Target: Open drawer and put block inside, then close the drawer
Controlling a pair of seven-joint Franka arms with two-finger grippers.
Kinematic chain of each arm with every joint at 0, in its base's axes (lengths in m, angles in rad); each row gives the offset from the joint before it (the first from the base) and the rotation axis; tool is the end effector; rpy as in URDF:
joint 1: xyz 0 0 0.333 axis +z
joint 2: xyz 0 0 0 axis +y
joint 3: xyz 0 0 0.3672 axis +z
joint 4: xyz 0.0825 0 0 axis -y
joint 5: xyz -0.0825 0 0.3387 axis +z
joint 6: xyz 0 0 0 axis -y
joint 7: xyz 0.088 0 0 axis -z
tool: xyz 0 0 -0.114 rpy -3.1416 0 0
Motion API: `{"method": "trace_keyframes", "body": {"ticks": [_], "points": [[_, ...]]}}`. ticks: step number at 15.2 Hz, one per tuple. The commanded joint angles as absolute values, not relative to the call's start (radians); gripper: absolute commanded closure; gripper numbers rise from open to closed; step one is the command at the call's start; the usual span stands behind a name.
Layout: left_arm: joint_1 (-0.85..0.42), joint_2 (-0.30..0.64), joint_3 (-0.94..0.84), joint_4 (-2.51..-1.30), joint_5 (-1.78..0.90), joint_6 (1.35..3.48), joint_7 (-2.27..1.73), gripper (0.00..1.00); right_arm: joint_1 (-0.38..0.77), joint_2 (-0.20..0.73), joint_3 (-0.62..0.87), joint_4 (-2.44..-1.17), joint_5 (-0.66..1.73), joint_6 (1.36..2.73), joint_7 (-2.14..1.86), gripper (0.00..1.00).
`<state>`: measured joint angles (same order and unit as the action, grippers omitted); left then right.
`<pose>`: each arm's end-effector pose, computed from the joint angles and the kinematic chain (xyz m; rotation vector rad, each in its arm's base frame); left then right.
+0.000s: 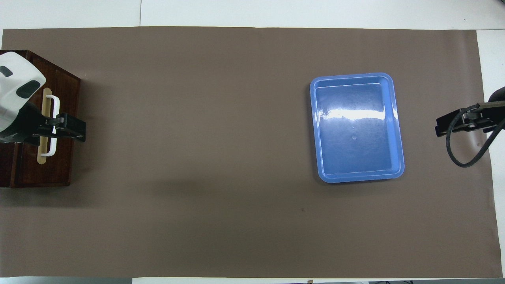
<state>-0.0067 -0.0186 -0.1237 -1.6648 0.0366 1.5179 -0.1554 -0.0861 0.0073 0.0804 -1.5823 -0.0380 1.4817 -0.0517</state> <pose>0.4886 -0.0604 0.6341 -3.0789 -0.0381 0.1875 0.5005 -0.0077 0.6530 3.1019 0.0693 -0.1691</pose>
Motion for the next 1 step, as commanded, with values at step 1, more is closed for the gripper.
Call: {"method": "trace_keyframes", "body": {"ticks": [1], "points": [[0.014,-0.048,-0.121,-1.677,0.020,1.511,-0.138,0.00,-0.103,0.003,0.091,-1.577,-0.015,1.471,-0.074,0.00]]}}
